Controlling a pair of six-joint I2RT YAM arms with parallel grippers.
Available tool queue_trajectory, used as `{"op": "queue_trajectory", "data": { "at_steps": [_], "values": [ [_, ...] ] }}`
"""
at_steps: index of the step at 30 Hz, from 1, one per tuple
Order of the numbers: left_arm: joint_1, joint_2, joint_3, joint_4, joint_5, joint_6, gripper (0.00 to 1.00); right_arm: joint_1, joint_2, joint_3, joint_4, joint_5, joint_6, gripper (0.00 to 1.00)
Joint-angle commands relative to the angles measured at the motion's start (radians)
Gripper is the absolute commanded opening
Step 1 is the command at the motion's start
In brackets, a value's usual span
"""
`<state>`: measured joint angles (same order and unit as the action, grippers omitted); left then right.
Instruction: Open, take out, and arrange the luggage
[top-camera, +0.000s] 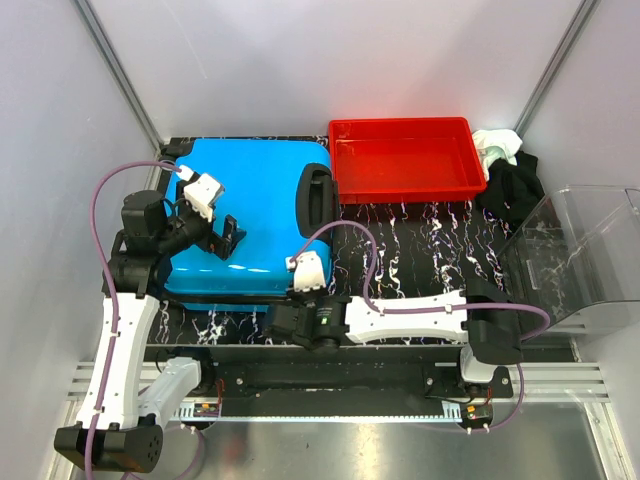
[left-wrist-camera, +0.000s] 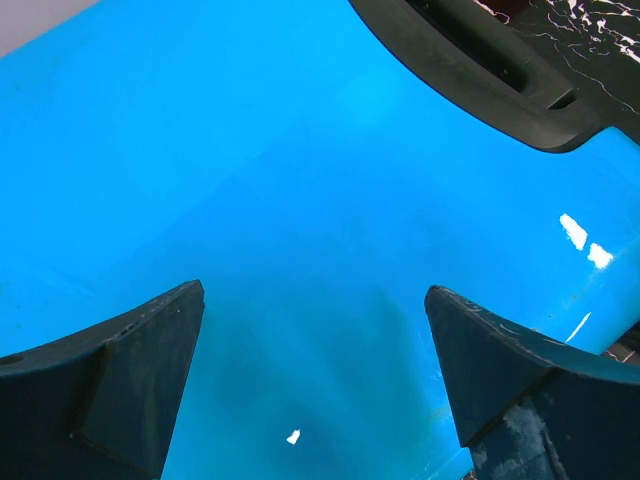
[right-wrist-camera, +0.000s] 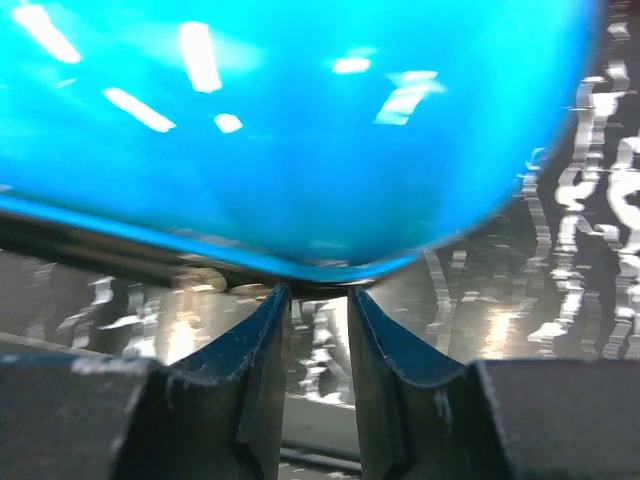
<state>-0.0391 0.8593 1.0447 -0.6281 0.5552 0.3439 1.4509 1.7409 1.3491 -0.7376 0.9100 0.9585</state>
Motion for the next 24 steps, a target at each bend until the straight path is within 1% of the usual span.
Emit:
{"op": "queue_trajectory", "data": {
  "at_steps": [1, 3, 4, 5, 6, 7, 8, 9, 12, 13, 15, 16, 17, 18, 19, 21, 24],
  "values": [
    [-0.004, -0.005, 0.006, 0.033, 0.022, 0.010, 0.98, -0.030, -0.081, -0.063, -0.057, 0.064, 0.037, 0.34],
    [-0.002, -0.005, 0.008, 0.034, 0.023, 0.010, 0.98, -0.035, -0.095, -0.074, -0.056, 0.058, 0.036, 0.34],
    [-0.004, -0.003, 0.008, 0.034, 0.023, 0.010, 0.98, -0.032, -0.106, -0.082, -0.014, 0.044, 0.011, 0.34],
    [-0.002, -0.003, 0.009, 0.034, 0.026, 0.009, 0.98, -0.030, -0.109, -0.088, 0.016, 0.033, -0.060, 0.34],
    [-0.002, -0.003, 0.009, 0.034, 0.028, 0.007, 0.98, -0.029, -0.112, -0.090, 0.045, 0.021, -0.098, 0.34],
    [-0.004, -0.003, 0.011, 0.034, 0.026, 0.006, 0.98, -0.021, -0.113, -0.100, 0.110, 0.001, -0.137, 0.35],
    [-0.004, -0.005, 0.012, 0.034, 0.026, 0.006, 0.98, -0.015, -0.113, -0.105, 0.134, -0.009, -0.194, 0.36],
    [-0.002, -0.006, 0.011, 0.034, 0.026, 0.007, 0.98, -0.012, -0.115, -0.111, 0.158, -0.022, -0.217, 0.36],
    [-0.002, -0.009, 0.009, 0.033, 0.018, 0.012, 0.98, -0.009, -0.158, -0.198, 0.308, -0.114, -0.293, 0.40],
    [-0.004, -0.009, 0.008, 0.033, 0.018, 0.012, 0.98, -0.007, -0.202, -0.273, 0.422, -0.159, -0.305, 0.43],
    [-0.004, -0.009, 0.008, 0.033, 0.023, 0.012, 0.98, -0.020, -0.256, -0.333, 0.512, -0.204, -0.303, 0.47],
    [-0.004, -0.009, 0.006, 0.033, 0.025, 0.010, 0.98, -0.020, -0.268, -0.375, 0.568, -0.209, -0.306, 0.51],
    [-0.004, -0.008, 0.006, 0.033, 0.032, 0.009, 0.98, -0.021, -0.280, -0.393, 0.599, -0.215, -0.323, 0.57],
    [-0.002, -0.011, 0.008, 0.033, 0.034, 0.006, 0.98, -0.023, -0.291, -0.409, 0.631, -0.223, -0.331, 0.59],
    [-0.004, -0.011, 0.008, 0.033, 0.037, 0.004, 0.98, -0.024, -0.290, -0.422, 0.667, -0.227, -0.323, 0.60],
    [-0.004, -0.013, 0.008, 0.036, 0.041, 0.000, 0.98, -0.049, -0.273, -0.420, 0.666, -0.244, -0.296, 0.60],
    [-0.002, -0.016, 0.011, 0.034, 0.043, -0.003, 0.98, -0.067, -0.254, -0.416, 0.672, -0.246, -0.236, 0.56]
  ]
}}
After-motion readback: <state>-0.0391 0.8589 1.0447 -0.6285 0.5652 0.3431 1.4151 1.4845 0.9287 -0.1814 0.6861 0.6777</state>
